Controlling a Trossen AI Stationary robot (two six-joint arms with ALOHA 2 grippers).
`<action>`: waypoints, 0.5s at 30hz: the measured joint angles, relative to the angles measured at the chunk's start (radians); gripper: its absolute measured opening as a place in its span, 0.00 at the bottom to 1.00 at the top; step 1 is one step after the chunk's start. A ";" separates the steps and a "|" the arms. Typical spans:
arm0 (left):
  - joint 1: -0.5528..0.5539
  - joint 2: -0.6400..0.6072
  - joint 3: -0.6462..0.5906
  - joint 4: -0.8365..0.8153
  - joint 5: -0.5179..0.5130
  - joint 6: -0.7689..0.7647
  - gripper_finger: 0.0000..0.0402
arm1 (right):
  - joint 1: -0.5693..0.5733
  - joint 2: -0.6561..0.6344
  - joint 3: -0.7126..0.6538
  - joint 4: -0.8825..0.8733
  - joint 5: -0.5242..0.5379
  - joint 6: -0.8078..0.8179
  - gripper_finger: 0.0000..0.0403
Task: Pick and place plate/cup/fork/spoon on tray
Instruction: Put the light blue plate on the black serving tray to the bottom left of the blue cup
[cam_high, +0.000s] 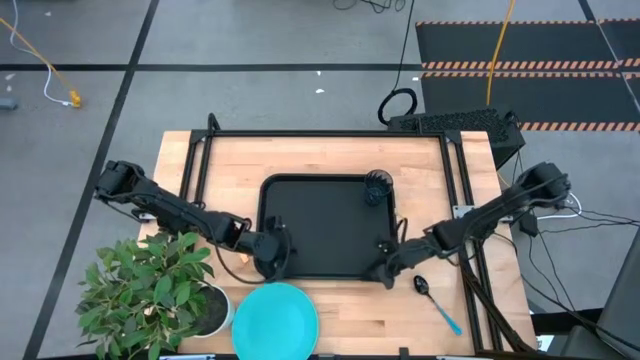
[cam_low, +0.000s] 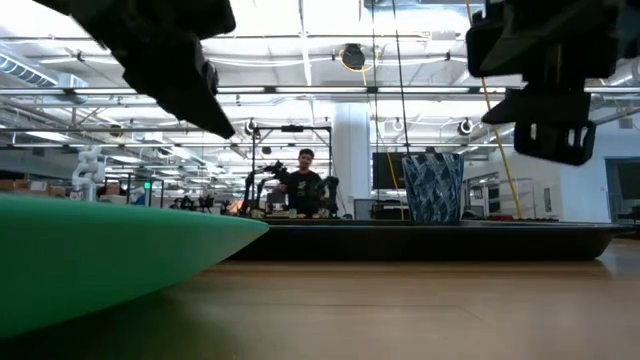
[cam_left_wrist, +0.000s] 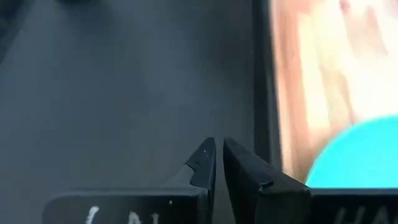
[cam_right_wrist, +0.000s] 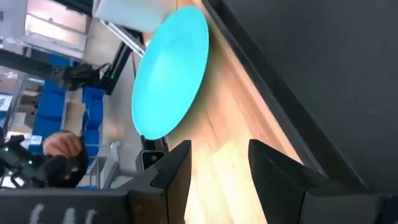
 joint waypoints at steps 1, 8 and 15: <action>-0.001 0.000 0.000 0.000 0.036 0.025 0.08 | -0.005 0.019 0.000 0.017 -0.008 0.003 0.37; -0.011 0.000 0.000 -0.007 0.384 0.029 0.08 | -0.013 0.075 0.000 0.050 -0.032 0.008 0.37; -0.001 0.000 0.000 -0.090 0.504 -0.149 0.27 | -0.018 0.047 0.000 0.066 -0.032 -0.121 0.37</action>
